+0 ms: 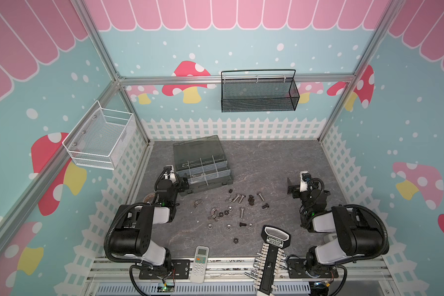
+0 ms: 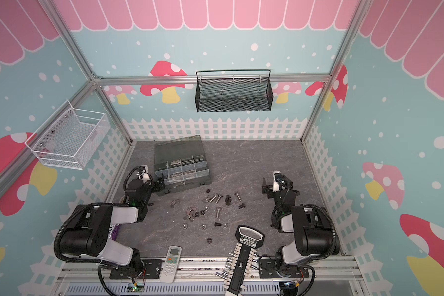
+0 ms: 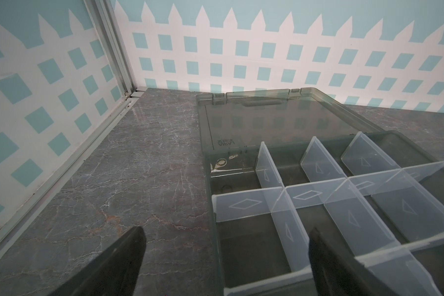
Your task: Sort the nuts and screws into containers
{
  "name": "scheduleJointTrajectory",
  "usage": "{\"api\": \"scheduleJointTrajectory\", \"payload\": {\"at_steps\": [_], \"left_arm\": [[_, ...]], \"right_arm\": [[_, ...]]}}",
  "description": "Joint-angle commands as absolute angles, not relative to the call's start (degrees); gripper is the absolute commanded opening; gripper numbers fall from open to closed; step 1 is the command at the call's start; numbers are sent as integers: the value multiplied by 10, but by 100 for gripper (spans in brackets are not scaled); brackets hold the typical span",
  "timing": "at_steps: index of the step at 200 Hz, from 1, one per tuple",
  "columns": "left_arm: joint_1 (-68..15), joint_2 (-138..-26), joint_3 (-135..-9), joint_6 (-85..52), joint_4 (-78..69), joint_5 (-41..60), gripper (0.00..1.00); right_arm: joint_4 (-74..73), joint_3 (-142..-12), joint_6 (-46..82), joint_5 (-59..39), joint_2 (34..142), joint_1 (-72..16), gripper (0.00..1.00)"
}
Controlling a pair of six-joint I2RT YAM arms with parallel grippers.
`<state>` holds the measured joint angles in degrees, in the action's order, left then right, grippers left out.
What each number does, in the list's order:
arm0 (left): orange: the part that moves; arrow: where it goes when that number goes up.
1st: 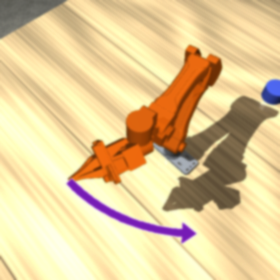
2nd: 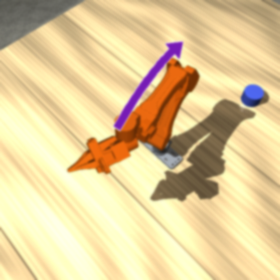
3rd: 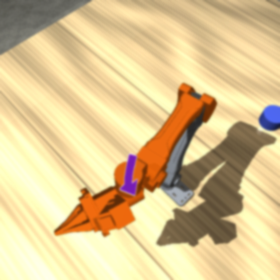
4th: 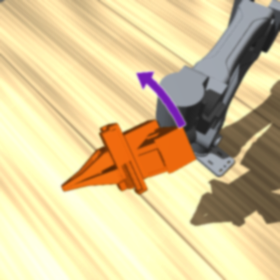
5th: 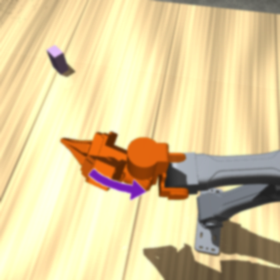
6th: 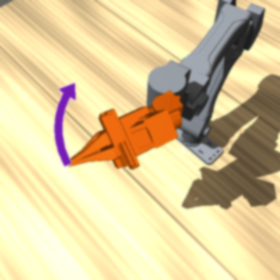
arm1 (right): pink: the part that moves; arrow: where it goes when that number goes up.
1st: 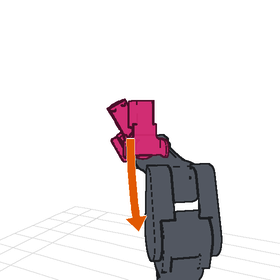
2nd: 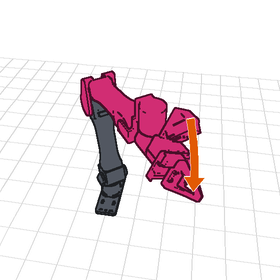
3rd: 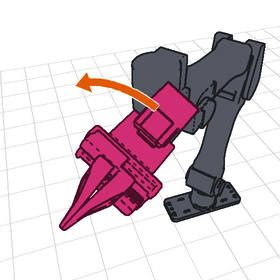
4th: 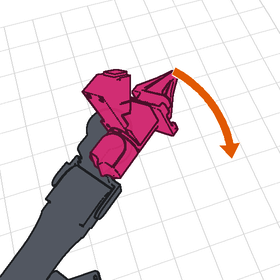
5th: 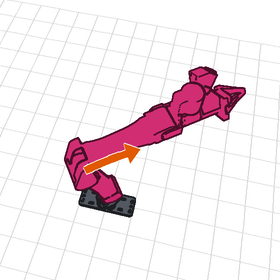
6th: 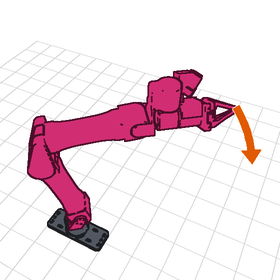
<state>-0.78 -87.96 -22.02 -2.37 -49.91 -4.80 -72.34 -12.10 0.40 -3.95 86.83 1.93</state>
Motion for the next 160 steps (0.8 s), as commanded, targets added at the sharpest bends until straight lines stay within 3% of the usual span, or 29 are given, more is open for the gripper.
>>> {"api": "scheduleJointTrajectory", "payload": {"at_steps": [1, 55, 110, 160], "left_arm": [[-5, -866, -220, -25, -503, -43, 100], [-6, -774, -216, -29, -432, -62, 100], [-38, -662, -238, -86, -353, -106, 100], [-124, -617, -287, -152, -246, -130, 100]], "right_arm": [[-734, -123, -7, -42, 869, 22, 98], [-563, -190, 0, -27, 800, 20, 98], [-325, -264, 105, 47, 738, 8, 98], [-179, -317, 156, 183, 730, -60, 98]]}}
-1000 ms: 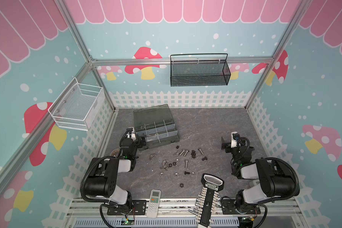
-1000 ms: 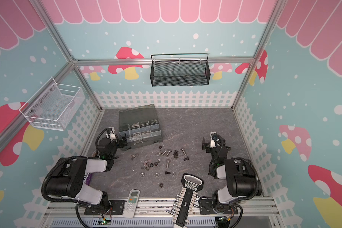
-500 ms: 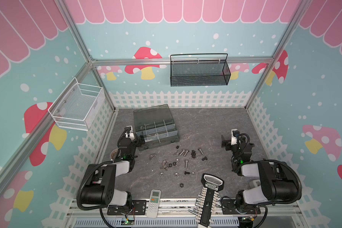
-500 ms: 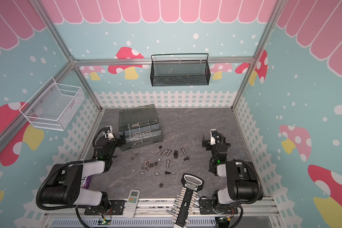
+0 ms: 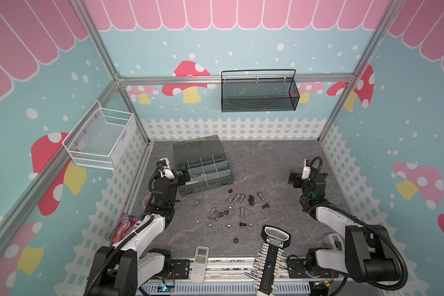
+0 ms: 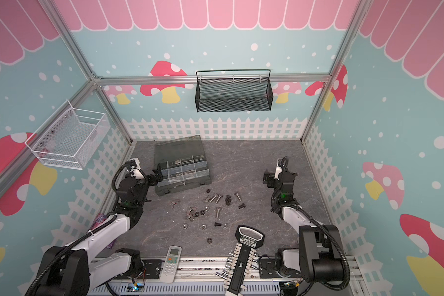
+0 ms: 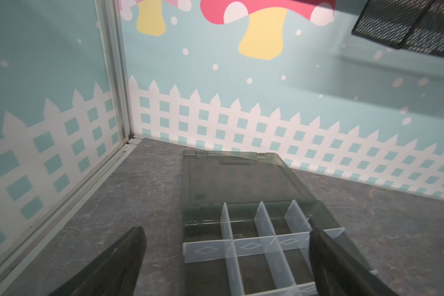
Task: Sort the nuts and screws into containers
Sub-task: 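Reach the left gripper to a silver wing nut while the right arm rises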
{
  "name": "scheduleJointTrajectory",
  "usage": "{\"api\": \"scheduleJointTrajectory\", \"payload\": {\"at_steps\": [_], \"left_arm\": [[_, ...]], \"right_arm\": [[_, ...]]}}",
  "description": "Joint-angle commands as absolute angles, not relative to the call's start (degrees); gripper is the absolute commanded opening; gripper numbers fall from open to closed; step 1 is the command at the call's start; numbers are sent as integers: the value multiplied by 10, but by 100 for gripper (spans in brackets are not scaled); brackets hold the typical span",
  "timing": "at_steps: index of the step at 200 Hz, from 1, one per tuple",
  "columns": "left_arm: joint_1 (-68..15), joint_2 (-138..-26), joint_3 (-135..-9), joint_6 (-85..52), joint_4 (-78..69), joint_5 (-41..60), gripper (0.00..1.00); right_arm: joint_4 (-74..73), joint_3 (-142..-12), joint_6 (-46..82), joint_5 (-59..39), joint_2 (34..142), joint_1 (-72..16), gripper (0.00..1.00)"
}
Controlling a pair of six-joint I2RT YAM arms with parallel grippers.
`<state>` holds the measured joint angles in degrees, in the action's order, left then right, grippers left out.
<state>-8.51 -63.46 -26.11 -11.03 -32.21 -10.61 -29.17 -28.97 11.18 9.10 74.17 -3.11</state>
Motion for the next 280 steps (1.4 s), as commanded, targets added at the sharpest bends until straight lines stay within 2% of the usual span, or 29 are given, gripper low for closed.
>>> {"api": "scheduleJointTrajectory", "payload": {"at_steps": [1, 24, 44, 70, 116, 160, 219, 280], "left_arm": [[-126, -616, -288, -152, -243, -133, 100], [-187, -604, -315, -173, -146, -209, 100], [-231, -595, -325, -183, -83, -236, 100], [-269, -599, -347, -220, 13, -233, 100], [-272, -613, -341, -286, 118, -194, 100], [-272, -646, -320, -319, 147, -201, 100], [-272, -721, -320, -334, 136, -136, 99], [-260, -782, -334, -342, 151, -93, 87]], "right_arm": [[-176, -318, 159, 186, 730, -62, 98], [-107, -348, 204, 239, 728, -90, 98], [-54, -371, 241, 257, 732, -95, 98], [5, -399, 286, 270, 745, -95, 98], [44, -429, 330, 262, 768, -96, 98], [51, -434, 355, 276, 767, -95, 98], [75, -453, 359, 288, 774, -95, 98], [88, -452, 387, 296, 764, -96, 98]]}}
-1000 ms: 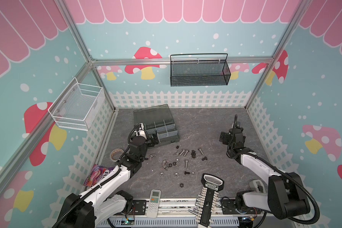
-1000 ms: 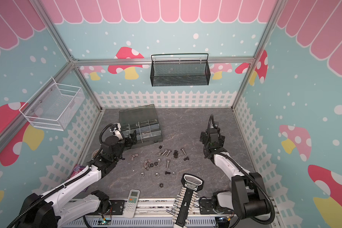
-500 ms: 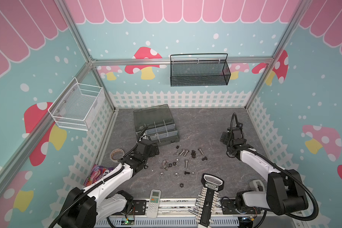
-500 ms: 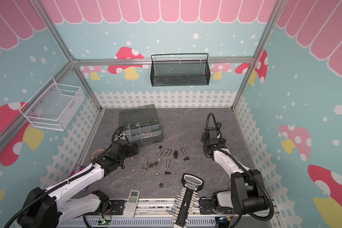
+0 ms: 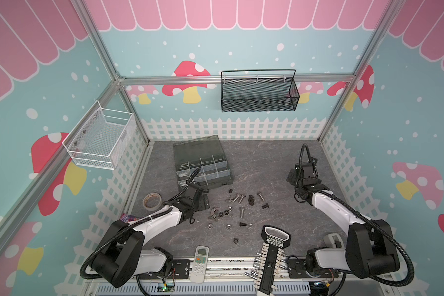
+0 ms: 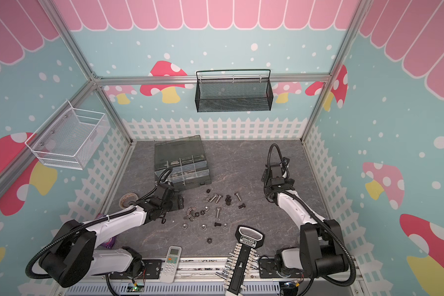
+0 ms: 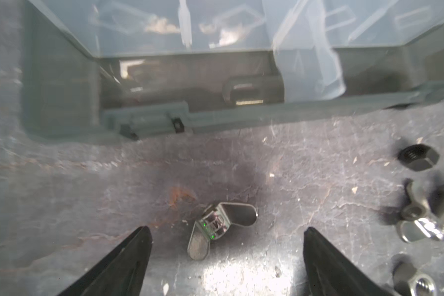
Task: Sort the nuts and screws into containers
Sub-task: 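Reach the left gripper to a silver wing nut while the right arm rises, then close the left gripper on the silver wing nut and lift it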
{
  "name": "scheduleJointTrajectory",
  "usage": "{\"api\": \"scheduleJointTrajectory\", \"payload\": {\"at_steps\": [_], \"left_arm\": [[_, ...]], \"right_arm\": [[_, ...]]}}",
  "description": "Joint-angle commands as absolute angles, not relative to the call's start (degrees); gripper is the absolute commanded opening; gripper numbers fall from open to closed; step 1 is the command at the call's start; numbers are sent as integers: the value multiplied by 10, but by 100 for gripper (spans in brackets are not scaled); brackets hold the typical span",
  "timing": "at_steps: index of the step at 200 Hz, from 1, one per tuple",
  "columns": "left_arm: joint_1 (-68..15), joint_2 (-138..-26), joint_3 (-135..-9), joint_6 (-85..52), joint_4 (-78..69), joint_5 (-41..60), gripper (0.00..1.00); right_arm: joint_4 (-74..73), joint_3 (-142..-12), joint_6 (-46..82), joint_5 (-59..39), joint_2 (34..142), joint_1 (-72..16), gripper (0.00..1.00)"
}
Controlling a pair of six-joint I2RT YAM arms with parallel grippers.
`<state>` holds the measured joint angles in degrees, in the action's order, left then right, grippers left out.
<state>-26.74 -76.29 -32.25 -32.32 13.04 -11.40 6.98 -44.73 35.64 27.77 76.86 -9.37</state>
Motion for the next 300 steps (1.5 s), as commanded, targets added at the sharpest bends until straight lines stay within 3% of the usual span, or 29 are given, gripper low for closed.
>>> {"api": "scheduleJointTrajectory", "payload": {"at_steps": [1, 106, 208, 300], "left_arm": [[-260, -782, -334, -342, 151, -93, 87], [-198, -841, -342, -374, 147, -79, 58], [-232, -831, -360, -391, 230, -122, 58], [-232, -876, -392, -403, 248, -127, 40]], "right_arm": [[88, -451, 387, 296, 764, -95, 98], [89, -448, 401, 308, 759, -95, 98], [87, -451, 404, 309, 765, -95, 98], [90, -448, 402, 311, 764, -95, 98]]}}
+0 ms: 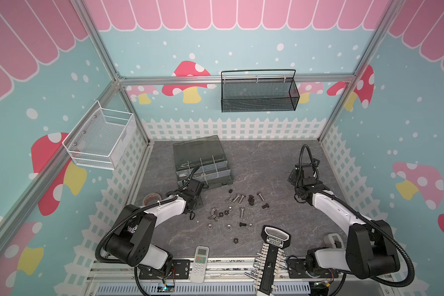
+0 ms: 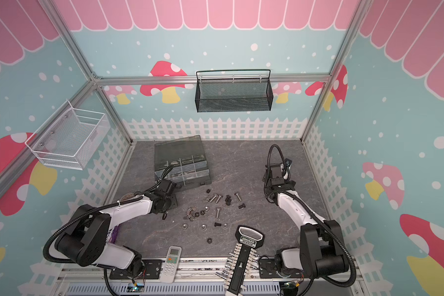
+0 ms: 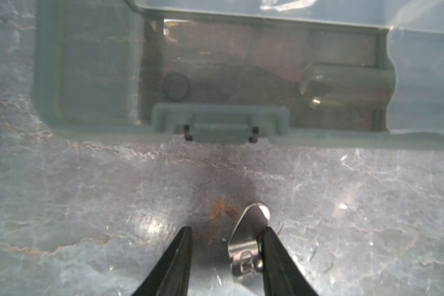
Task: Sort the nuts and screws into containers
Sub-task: 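Close the left gripper on the silver wing nut and lift it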
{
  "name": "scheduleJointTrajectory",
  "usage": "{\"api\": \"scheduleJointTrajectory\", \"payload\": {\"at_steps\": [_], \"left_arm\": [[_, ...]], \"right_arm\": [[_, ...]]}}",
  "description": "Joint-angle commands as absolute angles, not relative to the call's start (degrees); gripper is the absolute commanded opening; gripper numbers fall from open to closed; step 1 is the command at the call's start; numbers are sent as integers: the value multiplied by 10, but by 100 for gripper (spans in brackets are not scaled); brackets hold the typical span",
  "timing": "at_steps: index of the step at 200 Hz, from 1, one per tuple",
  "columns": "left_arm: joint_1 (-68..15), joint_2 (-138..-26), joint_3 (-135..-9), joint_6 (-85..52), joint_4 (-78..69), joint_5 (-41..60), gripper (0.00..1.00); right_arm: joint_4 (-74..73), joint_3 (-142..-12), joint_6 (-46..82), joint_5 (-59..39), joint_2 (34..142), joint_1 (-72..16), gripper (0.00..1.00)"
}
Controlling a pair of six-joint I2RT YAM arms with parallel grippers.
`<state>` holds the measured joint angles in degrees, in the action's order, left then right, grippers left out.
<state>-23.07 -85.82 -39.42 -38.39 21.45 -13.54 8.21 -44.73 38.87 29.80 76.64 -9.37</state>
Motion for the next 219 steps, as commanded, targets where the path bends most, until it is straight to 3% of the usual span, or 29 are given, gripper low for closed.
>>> {"api": "scheduleJointTrajectory", "payload": {"at_steps": [1, 59, 113, 219], "left_arm": [[-232, -876, -392, -403, 248, -127, 40], [-232, -877, -393, -404, 247, -129, 33], [-232, -877, -401, -398, 247, -124, 12], [-232, -764, -469, -340, 259, -103, 3]], "right_arm": [[90, -447, 402, 311, 764, -95, 98], [91, -450, 408, 313, 760, -95, 98], [90, -452, 406, 312, 756, -95, 98], [91, -445, 412, 311, 726, -96, 98]]}}
